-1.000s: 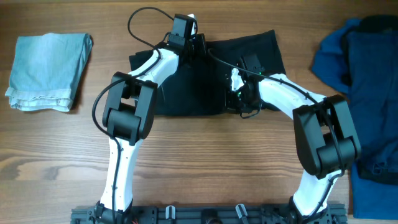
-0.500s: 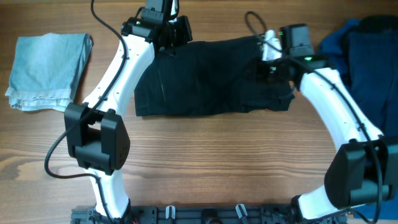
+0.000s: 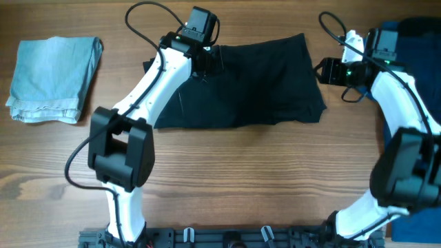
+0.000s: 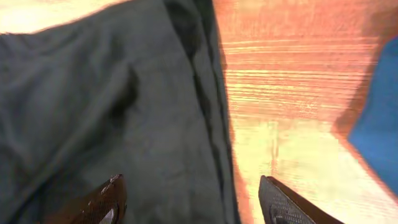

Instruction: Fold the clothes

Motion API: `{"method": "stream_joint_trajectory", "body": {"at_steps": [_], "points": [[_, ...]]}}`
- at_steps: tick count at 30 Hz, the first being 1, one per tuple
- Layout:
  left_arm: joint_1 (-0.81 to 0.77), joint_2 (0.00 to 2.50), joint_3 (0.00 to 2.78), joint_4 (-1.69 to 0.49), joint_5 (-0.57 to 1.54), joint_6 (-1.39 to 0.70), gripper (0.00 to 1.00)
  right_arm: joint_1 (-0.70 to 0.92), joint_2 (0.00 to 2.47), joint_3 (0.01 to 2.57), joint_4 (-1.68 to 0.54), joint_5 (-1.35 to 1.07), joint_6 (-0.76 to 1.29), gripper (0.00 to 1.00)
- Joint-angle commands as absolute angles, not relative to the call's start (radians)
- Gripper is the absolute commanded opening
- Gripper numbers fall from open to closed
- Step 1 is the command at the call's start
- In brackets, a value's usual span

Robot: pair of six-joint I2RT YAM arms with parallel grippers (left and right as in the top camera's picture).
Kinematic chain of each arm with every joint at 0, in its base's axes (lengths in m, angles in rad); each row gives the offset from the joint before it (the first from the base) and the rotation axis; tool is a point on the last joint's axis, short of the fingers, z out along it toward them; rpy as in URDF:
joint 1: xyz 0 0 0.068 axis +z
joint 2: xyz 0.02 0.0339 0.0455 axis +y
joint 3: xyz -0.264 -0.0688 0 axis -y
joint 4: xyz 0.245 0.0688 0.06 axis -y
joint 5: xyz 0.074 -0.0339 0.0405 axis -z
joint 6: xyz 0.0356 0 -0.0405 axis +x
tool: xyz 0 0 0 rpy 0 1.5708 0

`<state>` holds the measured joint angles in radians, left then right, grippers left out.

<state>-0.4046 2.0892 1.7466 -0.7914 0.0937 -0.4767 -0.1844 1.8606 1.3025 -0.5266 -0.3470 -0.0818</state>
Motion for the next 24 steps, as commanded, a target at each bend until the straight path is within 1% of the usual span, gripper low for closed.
{"method": "stream_joint_trajectory", "body": {"at_steps": [1, 4, 7, 10, 15, 17, 19, 21, 23, 24], "points": [[-0.401, 2.152, 1.732, -0.788, 0.073, -0.487, 0.49, -0.183, 1.989, 1.309, -0.462, -0.337, -0.151, 0.69], [-0.401, 2.162, 1.732, -0.775, 0.068, -0.488, 0.49, -0.183, 2.092, 1.309, -0.409, -0.350, -0.192, 0.69], [-0.401, 2.164, 1.731, -0.762, 0.049, -0.488, 0.49, -0.178, 2.138, 1.309, -0.399, -0.434, -0.191, 0.68], [-0.401, 2.185, 1.731, -0.760, 0.043, -0.507, 0.48, -0.151, 2.154, 1.309, -0.399, -0.443, -0.191, 0.60], [-0.402, 2.215, 1.731, -0.760, 0.043, -0.514, 0.48, -0.125, 2.154, 1.309, -0.384, -0.441, -0.192, 0.60], [-0.402, 2.215, 1.731, -0.760, 0.043, -0.514, 0.48, -0.125, 2.154, 1.309, -0.382, -0.442, -0.190, 0.54], [-0.402, 2.218, 1.731, -0.761, 0.043, -0.514, 0.48, -0.124, 2.154, 1.307, -0.377, -0.451, -0.181, 0.53], [-0.402, 2.223, 1.731, -0.760, 0.043, -0.514, 0.48, -0.115, 2.154, 1.307, -0.377, -0.458, -0.185, 0.55], [-0.402, 2.225, 1.732, -0.761, 0.043, -0.514, 0.48, -0.112, 2.154, 1.307, -0.357, -0.387, -0.184, 0.62], [-0.402, 2.225, 1.731, -0.761, 0.043, -0.514, 0.48, -0.112, 2.154, 1.307, -0.349, -0.374, -0.184, 0.63]]}}
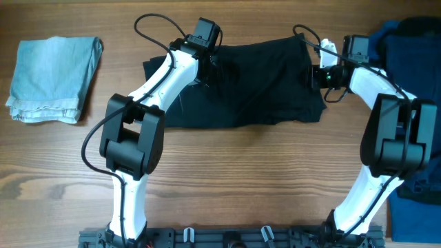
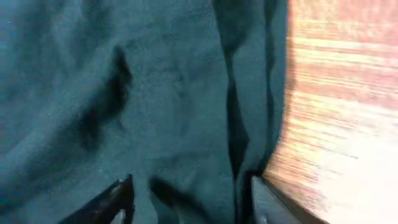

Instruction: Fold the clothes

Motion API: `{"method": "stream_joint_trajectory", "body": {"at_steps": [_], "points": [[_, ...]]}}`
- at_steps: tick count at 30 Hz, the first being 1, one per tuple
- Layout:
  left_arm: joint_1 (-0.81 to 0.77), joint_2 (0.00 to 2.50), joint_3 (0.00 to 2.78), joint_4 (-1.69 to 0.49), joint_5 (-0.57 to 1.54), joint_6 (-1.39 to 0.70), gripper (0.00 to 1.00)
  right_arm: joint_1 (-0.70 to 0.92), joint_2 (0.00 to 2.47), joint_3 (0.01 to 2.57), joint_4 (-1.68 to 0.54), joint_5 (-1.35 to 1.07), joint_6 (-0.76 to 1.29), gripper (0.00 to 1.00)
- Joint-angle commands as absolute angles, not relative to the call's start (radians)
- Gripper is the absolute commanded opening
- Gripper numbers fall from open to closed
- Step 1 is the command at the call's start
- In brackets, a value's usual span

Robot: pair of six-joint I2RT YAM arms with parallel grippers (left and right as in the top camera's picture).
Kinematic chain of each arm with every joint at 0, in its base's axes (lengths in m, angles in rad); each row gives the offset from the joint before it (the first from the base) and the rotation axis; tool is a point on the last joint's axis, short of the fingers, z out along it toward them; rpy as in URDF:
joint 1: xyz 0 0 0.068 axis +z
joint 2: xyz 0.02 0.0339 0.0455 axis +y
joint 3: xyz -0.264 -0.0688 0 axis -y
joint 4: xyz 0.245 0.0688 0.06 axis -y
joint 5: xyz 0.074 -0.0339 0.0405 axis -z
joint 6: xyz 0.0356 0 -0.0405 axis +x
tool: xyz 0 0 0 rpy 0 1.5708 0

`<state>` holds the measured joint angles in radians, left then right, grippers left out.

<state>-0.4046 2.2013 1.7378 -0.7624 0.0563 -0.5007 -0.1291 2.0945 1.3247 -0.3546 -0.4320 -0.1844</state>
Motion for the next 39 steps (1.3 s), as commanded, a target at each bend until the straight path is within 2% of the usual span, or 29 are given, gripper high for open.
{"method": "stream_joint_trajectory", "body": {"at_steps": [1, 2, 5, 7, 8, 9, 14, 21, 27, 29, 31, 34, 39], "points": [[-0.402, 2.225, 1.731, -0.761, 0.043, -0.514, 0.48, -0.112, 2.154, 1.307, -0.348, -0.374, -0.184, 0.63], [-0.402, 2.225, 1.732, -0.761, 0.043, -0.514, 0.48, -0.112, 2.154, 1.307, -0.352, -0.375, -0.181, 0.59], [-0.402, 2.225, 1.731, -0.760, 0.043, -0.514, 0.48, -0.069, 2.154, 1.303, -0.355, -0.385, -0.181, 0.28], [-0.402, 2.226, 1.731, -0.760, 0.043, -0.514, 0.48, -0.059, 2.154, 1.303, -0.347, -0.385, -0.181, 0.18], [-0.402, 2.226, 1.732, -0.760, 0.043, -0.514, 0.48, -0.057, 2.154, 1.303, -0.336, -0.385, -0.180, 0.06], [-0.402, 2.226, 1.731, -0.760, 0.043, -0.514, 0.48, -0.057, 2.154, 1.303, -0.327, -0.390, -0.176, 0.04], [-0.395, 2.223, 1.733, -0.721, 0.043, -0.514, 0.48, -0.062, 2.084, 1.307, -0.311, -0.420, -0.068, 0.04], [-0.385, 2.134, 1.771, -0.722, 0.043, -0.514, 0.49, -0.149, 1.828, 1.307, -0.367, -0.401, -0.079, 0.04], [-0.339, 2.052, 1.770, -0.726, 0.073, -0.567, 0.48, -0.205, 1.723, 1.307, -0.441, -0.381, -0.117, 0.04], [-0.328, 2.036, 1.770, -0.735, 0.077, -0.566, 0.41, -0.200, 1.707, 1.308, -0.442, -0.381, -0.102, 0.05], [-0.299, 2.028, 1.770, -0.778, 0.077, -0.566, 0.20, -0.195, 1.676, 1.309, -0.448, -0.397, -0.070, 0.04], [-0.256, 2.027, 1.770, -0.840, 0.077, -0.561, 0.04, -0.175, 1.631, 1.324, -0.488, -0.396, -0.036, 0.04], [-0.171, 2.023, 1.770, -0.912, 0.077, -0.554, 0.04, -0.083, 1.625, 1.406, -0.587, -0.316, 0.030, 0.04]]}}
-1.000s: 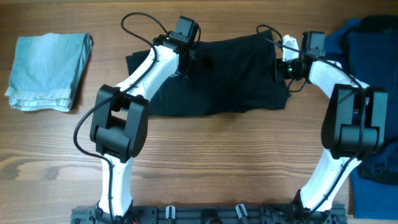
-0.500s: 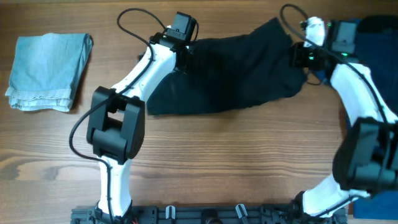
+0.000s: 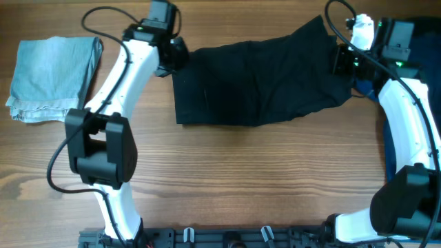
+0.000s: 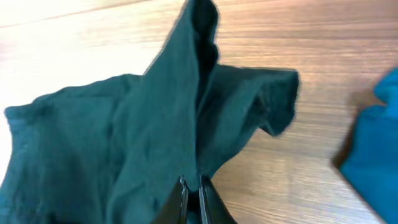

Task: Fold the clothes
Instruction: 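Fold the right end of the shorts leftward onto the left half with the right gripper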

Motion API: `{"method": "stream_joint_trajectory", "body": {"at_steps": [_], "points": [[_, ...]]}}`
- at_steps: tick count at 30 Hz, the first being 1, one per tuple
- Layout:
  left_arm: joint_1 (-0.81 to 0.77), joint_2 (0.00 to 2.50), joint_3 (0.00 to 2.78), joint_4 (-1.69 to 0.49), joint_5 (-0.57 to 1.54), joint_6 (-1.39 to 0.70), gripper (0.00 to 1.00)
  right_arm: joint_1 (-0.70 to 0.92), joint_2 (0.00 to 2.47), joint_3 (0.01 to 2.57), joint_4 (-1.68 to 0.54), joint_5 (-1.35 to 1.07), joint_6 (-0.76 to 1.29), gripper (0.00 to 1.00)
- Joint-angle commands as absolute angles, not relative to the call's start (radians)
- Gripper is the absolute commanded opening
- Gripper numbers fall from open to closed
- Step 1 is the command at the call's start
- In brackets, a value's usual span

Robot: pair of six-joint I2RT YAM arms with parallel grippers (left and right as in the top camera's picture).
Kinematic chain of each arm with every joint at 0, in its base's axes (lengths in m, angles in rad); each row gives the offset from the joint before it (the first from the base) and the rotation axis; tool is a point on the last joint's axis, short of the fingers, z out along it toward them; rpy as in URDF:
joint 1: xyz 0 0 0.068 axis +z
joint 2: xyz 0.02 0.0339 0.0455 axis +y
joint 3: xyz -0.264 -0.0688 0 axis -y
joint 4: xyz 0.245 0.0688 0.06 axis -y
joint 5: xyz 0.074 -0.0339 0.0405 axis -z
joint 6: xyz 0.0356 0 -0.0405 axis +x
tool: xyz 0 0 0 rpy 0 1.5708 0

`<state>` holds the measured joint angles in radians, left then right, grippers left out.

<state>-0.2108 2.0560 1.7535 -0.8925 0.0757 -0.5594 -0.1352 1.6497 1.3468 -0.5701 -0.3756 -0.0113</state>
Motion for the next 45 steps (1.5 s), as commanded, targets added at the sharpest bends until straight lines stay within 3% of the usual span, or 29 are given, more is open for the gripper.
{"method": "stream_joint_trajectory", "body": {"at_steps": [1, 4, 10, 21, 31, 38, 41, 42, 43, 45], "points": [[-0.155, 2.021, 1.770, -0.924, 0.077, -0.554, 0.04, -0.049, 1.625, 1.411, -0.593, -0.276, 0.047, 0.04], [-0.124, 2.019, 1.770, -0.944, 0.077, -0.511, 0.04, 0.068, 1.625, 1.414, -0.617, -0.155, 0.175, 0.04], [-0.083, 2.012, 1.770, -0.966, 0.076, -0.470, 0.05, 0.226, 1.627, 1.414, -0.565, -0.156, 0.348, 0.04], [-0.002, 2.012, 1.770, -1.050, 0.052, -0.448, 0.06, 0.469, 1.704, 1.414, -0.420, -0.160, 0.509, 0.04], [-0.002, 2.012, 1.766, -1.097, 0.051, -0.448, 0.07, 0.616, 1.908, 1.414, -0.153, -0.191, 0.658, 0.04], [-0.002, 2.012, 1.766, -1.111, 0.051, -0.448, 0.07, 0.652, 1.949, 1.414, -0.104, -0.192, 0.667, 0.04], [-0.002, 2.012, 1.766, -1.112, 0.051, -0.448, 0.07, 0.662, 1.949, 1.414, 0.004, -0.349, 0.684, 0.26], [-0.002, 2.012, 1.766, -1.112, 0.051, -0.448, 0.07, 0.662, 1.949, 1.414, 0.033, -0.395, 0.682, 0.38], [-0.002, 2.012, 1.766, -1.112, 0.051, -0.448, 0.07, 0.662, 1.949, 1.414, 0.059, -0.442, 0.678, 0.57], [-0.002, 2.012, 1.766, -1.112, 0.051, -0.448, 0.08, 0.657, 1.941, 1.414, 0.099, -0.510, 0.616, 0.72]]}}
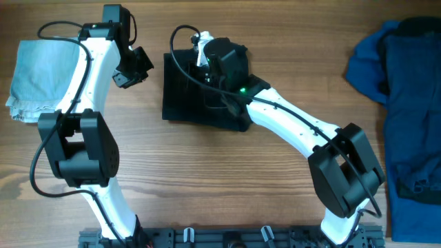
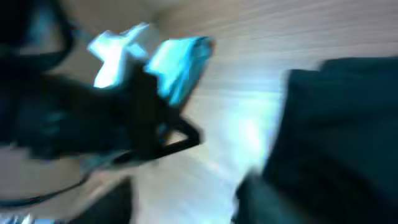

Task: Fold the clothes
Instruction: 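Fold the right end of the shorts leftward onto the left half with the right gripper, then release the folded bundle and raise both grippers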

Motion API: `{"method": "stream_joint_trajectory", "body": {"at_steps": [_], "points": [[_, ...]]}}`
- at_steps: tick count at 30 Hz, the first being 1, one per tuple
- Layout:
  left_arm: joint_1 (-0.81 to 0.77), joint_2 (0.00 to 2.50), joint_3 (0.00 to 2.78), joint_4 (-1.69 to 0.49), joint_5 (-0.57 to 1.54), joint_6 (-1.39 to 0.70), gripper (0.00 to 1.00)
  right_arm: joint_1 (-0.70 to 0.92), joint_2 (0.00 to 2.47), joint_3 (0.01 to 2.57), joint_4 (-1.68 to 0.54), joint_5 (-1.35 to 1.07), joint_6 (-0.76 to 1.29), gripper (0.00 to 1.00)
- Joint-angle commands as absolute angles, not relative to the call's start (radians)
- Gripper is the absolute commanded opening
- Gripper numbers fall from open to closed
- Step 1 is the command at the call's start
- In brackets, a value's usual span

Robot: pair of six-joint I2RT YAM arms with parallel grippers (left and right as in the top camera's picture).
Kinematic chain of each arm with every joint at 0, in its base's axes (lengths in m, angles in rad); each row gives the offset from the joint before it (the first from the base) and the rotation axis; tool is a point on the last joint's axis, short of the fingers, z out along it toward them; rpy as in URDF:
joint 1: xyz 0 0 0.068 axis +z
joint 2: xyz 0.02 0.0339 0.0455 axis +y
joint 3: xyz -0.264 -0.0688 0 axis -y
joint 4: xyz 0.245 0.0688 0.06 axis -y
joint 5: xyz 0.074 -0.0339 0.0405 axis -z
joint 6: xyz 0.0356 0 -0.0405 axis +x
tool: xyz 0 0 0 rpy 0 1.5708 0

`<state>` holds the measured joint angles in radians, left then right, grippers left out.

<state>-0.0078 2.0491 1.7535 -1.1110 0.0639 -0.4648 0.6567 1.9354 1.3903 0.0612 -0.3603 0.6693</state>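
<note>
The black garment (image 1: 200, 96) lies folded into a compact rectangle at the table's upper middle; its edge fills the right of the blurred right wrist view (image 2: 339, 124). My right gripper (image 1: 196, 56) reaches across over the garment's top left part. Its fingers (image 2: 106, 205) stand apart, open, with bare table between them. My left gripper (image 1: 134, 70) hovers just left of the garment, open and holding nothing. It also shows as a dark shape ahead in the right wrist view (image 2: 143, 124).
A folded light blue garment (image 1: 48, 72) lies at the far left under the left arm. A pile of dark blue clothes (image 1: 403, 103) covers the right edge. Bare wood stretches along the front of the table (image 1: 227, 186).
The garment was stretched between both shut grippers; now it lies folded in half toward the left. Both grippers have let go and stand open. The right arm now reaches across to the left.
The black garment lay spread flat, my left gripper at its top left, my right one open beside its right edge. Then the right gripper's open fingers were over that edge. Then both held it stretched. Now it lies folded, released.
</note>
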Motion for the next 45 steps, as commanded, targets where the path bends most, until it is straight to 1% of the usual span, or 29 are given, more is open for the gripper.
{"method": "stream_joint_trajectory", "body": {"at_steps": [1, 2, 4, 6, 7, 8, 9, 10, 12, 13, 15, 16, 17, 19, 21, 22, 23, 25, 26, 27, 30, 31, 36, 40, 42, 43, 45], "points": [[-0.002, 2.012, 1.766, -1.112, 0.051, -0.448, 0.08, 0.650, 1.923, 1.415, 0.100, -0.509, 0.576, 0.76], [-0.002, 2.012, 1.766, -1.112, 0.056, -0.448, 0.07, 0.631, 1.888, 1.416, 0.084, -0.500, 0.526, 0.79], [-0.002, 2.012, 1.766, -1.089, 0.119, -0.448, 0.05, 0.580, 1.811, 1.416, -0.011, -0.450, 0.474, 0.78], [-0.002, 2.010, 1.766, -1.039, 0.247, -0.438, 0.04, 0.511, 1.744, 1.416, -0.138, -0.433, 0.470, 0.67], [-0.004, 2.010, 1.766, -1.013, 0.343, -0.418, 0.04, 0.482, 1.727, 1.416, -0.189, -0.434, 0.470, 0.57], [-0.009, 2.010, 1.766, -0.992, 0.438, -0.405, 0.04, 0.444, 1.721, 1.416, -0.253, -0.434, 0.470, 0.39], [-0.019, 2.010, 1.766, -0.982, 0.475, -0.396, 0.04, 0.411, 1.726, 1.415, -0.312, -0.434, 0.470, 0.17], [-0.030, 2.010, 1.766, -0.985, 0.474, -0.393, 0.04, 0.394, 1.733, 1.415, -0.344, -0.434, 0.470, 0.04], [-0.052, 2.014, 1.766, -1.004, 0.474, -0.369, 0.04, 0.372, 1.765, 1.415, -0.386, -0.434, 0.456, 0.04], [-0.065, 2.014, 1.766, -1.021, 0.474, -0.345, 0.04, 0.369, 1.784, 1.415, -0.387, -0.433, 0.430, 0.07], [-0.089, 2.014, 1.766, -1.007, 0.429, -0.278, 0.04, 0.369, 1.813, 1.415, -0.393, -0.427, 0.375, 0.22], [-0.108, 2.014, 1.766, -0.976, 0.372, -0.178, 0.09, 0.369, 1.826, 1.415, -0.415, -0.395, 0.345, 0.29], [-0.121, 2.014, 1.766, -0.961, 0.318, -0.109, 0.17, 0.369, 1.829, 1.415, -0.437, -0.364, 0.321, 0.32], [-0.147, 2.014, 1.766, -0.949, 0.269, 0.067, 0.42, 0.369, 1.829, 1.415, -0.490, -0.278, 0.287, 0.34], [-0.170, 2.014, 1.766, -0.949, 0.281, 0.163, 0.81, 0.367, 1.829, 1.415, -0.532, -0.219, 0.263, 0.37], [-0.185, 2.014, 1.766, -0.946, 0.283, 0.181, 0.87, 0.367, 1.829, 1.415, -0.547, -0.191, 0.258, 0.38], [-0.205, 2.014, 1.766, -0.943, 0.283, 0.202, 0.90, 0.367, 1.829, 1.415, -0.558, -0.162, 0.259, 0.40], [-0.243, 2.018, 1.766, -0.934, 0.267, 0.244, 0.91, 0.365, 1.829, 1.415, -0.572, -0.124, 0.263, 0.41], [-0.278, 2.029, 1.766, -0.918, 0.222, 0.263, 0.93, 0.361, 1.829, 1.415, -0.588, -0.105, 0.263, 0.41], [-0.301, 2.043, 1.766, -0.905, 0.173, 0.271, 0.94, 0.354, 1.829, 1.415, -0.604, -0.100, 0.265, 0.43], [-0.371, 2.084, 1.766, -0.849, 0.027, 0.286, 0.96, 0.290, 1.829, 1.415, -0.668, -0.101, 0.295, 0.44], [-0.384, 2.094, 1.766, -0.830, 0.004, 0.286, 0.97, 0.263, 1.829, 1.414, -0.685, -0.104, 0.293, 0.44], [-0.388, 2.159, 1.766, -0.802, -0.065, 0.284, 0.97, 0.181, 1.829, 1.414, -0.720, -0.104, 0.289, 0.44], [-0.385, 2.181, 1.766, -0.777, -0.128, 0.281, 0.91, 0.164, 1.829, 1.414, -0.719, -0.103, 0.289, 0.44], [-0.381, 2.183, 1.766, -0.777, -0.133, 0.281, 0.89, 0.164, 1.829, 1.414, -0.719, -0.103, 0.288, 0.44], [-0.381, 2.188, 1.766, -0.777, -0.133, 0.281, 0.86, 0.164, 1.829, 1.414, -0.719, -0.104, 0.289, 0.44], [-0.381, 2.191, 1.766, -0.775, -0.134, 0.281, 0.73, 0.164, 1.829, 1.414, -0.719, -0.103, 0.289, 0.44]]}}
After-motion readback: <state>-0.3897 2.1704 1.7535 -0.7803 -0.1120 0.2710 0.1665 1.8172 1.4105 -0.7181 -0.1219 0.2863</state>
